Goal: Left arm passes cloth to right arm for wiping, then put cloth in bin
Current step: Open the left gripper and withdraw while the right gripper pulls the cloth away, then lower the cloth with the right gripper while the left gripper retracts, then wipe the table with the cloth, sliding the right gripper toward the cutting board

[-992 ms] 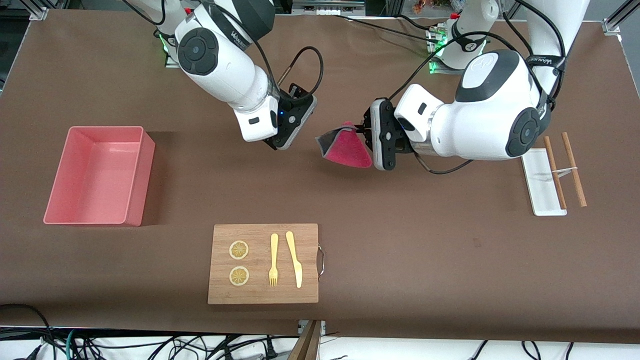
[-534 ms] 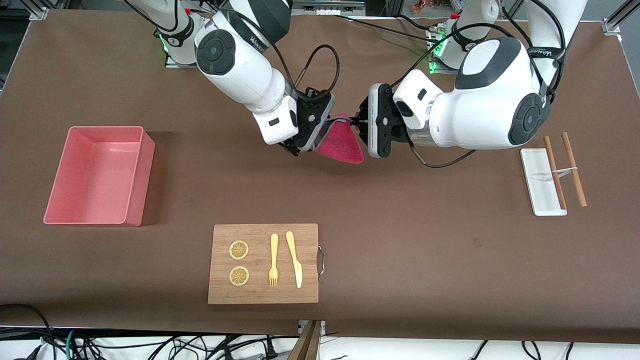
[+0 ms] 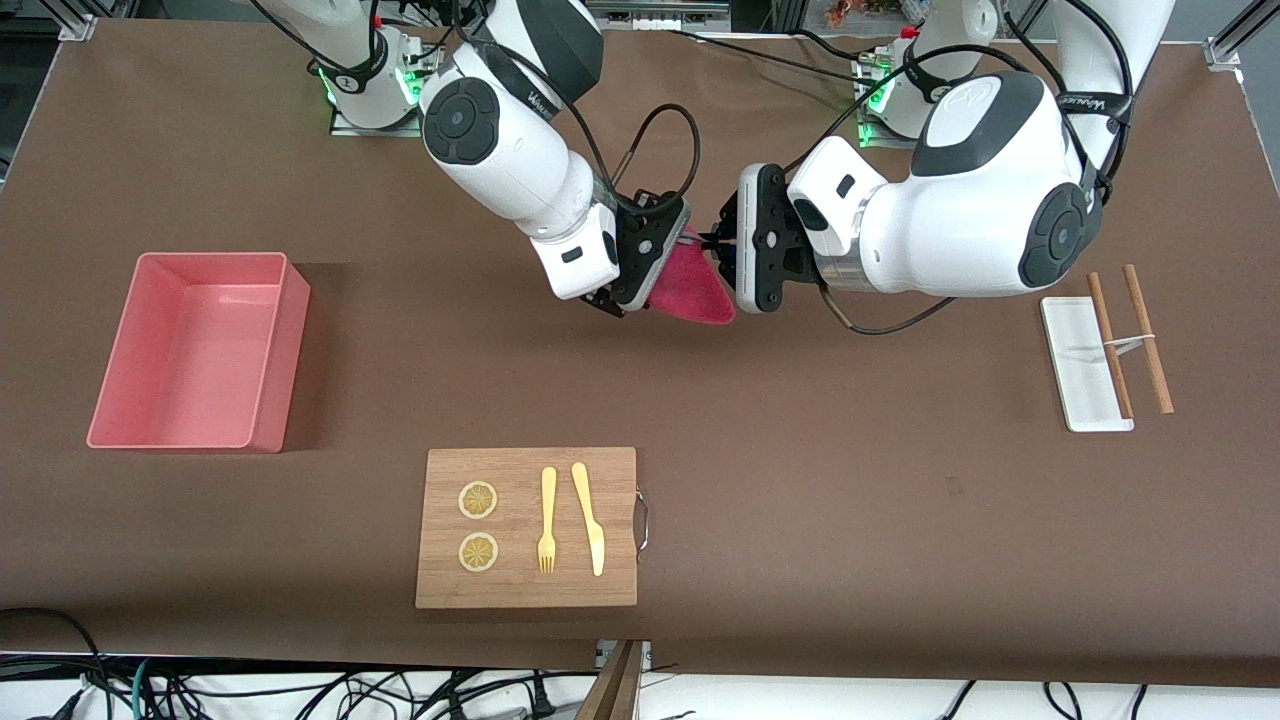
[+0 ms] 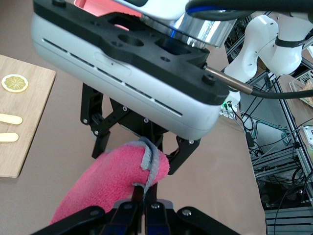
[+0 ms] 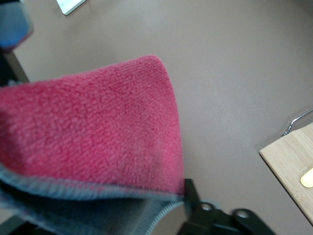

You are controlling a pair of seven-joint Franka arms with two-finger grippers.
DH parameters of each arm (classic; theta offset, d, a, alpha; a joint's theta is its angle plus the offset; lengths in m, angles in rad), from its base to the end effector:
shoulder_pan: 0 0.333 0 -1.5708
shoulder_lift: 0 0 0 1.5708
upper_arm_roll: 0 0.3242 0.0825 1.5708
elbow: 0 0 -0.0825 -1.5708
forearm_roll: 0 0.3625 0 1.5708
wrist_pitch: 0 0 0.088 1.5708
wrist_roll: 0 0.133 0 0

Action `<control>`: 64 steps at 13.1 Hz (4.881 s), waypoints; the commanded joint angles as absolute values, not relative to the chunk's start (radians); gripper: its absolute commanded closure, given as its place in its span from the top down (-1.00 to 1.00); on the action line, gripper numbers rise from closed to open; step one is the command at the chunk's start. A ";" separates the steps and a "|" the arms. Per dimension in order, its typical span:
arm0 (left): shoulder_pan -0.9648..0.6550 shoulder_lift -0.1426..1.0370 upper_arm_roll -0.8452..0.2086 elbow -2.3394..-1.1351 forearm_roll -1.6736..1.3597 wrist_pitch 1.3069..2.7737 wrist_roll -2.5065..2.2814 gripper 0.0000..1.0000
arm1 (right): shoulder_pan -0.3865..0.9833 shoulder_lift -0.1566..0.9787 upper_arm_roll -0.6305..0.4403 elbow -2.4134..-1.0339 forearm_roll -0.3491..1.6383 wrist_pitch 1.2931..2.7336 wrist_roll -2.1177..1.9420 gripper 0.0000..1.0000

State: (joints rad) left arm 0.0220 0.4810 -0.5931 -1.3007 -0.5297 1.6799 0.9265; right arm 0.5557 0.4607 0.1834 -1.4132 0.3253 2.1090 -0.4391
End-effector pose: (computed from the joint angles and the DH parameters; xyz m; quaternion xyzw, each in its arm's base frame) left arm 0.5681 -0.3387 0.5206 0.7128 -0.5870 0.0602 0.3791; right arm 0.5223 0.4744 0.4580 -0.8524 -0.4740 -0.0888 0.2021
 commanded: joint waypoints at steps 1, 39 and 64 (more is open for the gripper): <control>0.031 0.468 -0.595 -1.307 -0.554 1.681 0.950 -1.00 | 0.558 0.476 0.183 -1.384 0.331 2.106 -0.451 -0.92; -0.117 0.085 0.035 -1.546 -0.026 1.599 0.378 1.00 | 0.485 0.281 -0.318 -2.341 0.077 2.529 -0.072 -1.00; 0.046 0.009 -0.055 -1.660 -0.017 1.635 -0.109 1.00 | 0.563 0.482 -0.012 -1.916 0.120 2.320 0.757 -1.00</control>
